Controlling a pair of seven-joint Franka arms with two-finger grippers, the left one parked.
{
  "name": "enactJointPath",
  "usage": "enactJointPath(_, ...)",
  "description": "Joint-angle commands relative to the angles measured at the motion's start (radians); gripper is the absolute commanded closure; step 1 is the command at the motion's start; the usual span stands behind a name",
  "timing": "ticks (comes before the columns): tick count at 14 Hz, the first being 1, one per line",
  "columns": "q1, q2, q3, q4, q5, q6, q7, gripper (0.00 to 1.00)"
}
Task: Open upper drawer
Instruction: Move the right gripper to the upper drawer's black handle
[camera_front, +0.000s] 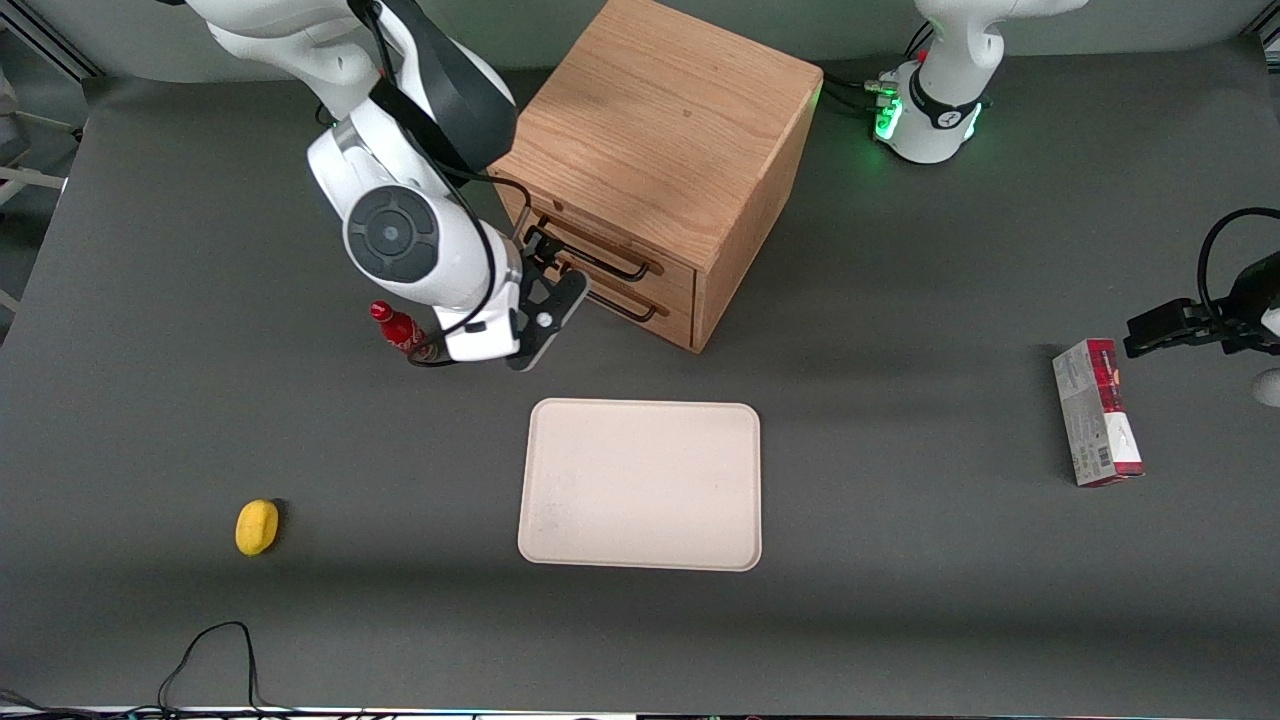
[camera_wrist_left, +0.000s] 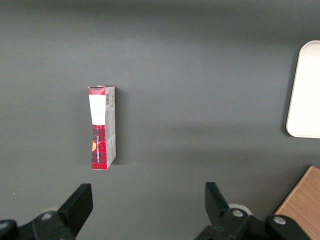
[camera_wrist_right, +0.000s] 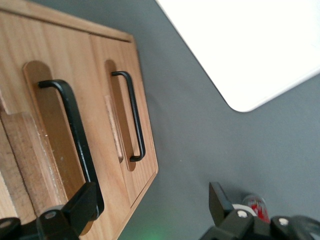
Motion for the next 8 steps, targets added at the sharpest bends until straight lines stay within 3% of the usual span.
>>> enactJointPath(1, 0.025, 0.038, 0.019, 0.037, -0.008, 0.033, -0.123, 0.0)
enactJointPath(8, 0.063, 0.058, 0.019, 0.031, -0.006, 0.052, -0.112, 0.0)
